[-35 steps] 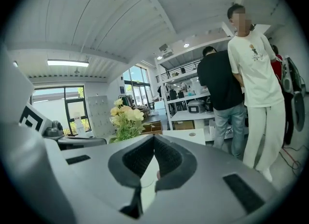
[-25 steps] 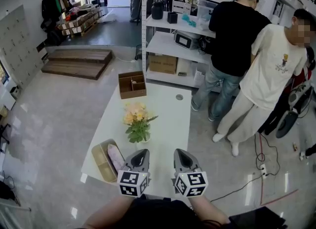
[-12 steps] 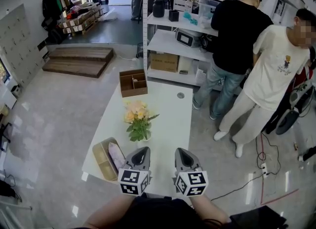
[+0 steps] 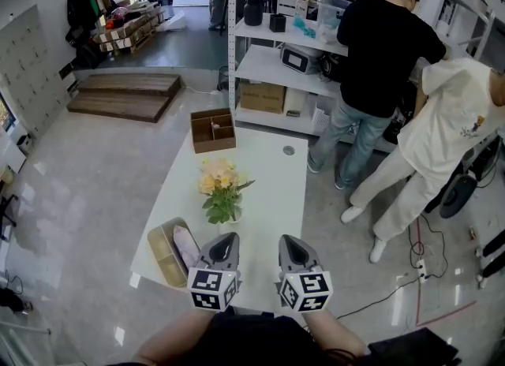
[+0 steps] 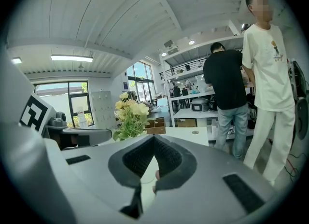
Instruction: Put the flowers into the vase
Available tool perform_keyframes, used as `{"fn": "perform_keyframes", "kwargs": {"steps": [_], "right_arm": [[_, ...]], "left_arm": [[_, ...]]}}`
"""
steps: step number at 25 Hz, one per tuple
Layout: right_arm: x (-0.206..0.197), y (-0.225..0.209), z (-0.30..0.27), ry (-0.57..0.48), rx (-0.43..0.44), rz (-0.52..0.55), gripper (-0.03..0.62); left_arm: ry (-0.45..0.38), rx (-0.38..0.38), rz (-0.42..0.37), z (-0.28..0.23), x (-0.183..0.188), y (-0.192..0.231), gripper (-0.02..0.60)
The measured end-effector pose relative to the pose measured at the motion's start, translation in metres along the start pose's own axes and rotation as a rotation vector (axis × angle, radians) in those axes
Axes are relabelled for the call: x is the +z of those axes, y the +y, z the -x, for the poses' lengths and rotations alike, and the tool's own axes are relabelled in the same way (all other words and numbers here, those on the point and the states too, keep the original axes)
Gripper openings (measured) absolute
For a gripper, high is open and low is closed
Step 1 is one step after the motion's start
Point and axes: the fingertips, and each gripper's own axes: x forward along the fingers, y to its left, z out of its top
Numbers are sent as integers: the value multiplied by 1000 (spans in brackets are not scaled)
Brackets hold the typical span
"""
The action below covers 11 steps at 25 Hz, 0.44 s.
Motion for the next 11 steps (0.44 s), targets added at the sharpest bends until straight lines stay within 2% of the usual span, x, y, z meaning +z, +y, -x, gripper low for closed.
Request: {"fn": "perform_keyframes", "kwargs": {"steps": [11], "right_arm": [[-5,4,0,11,4,10,3]], "left_arm": [[6,-3,0,1,-4,0,3]]}}
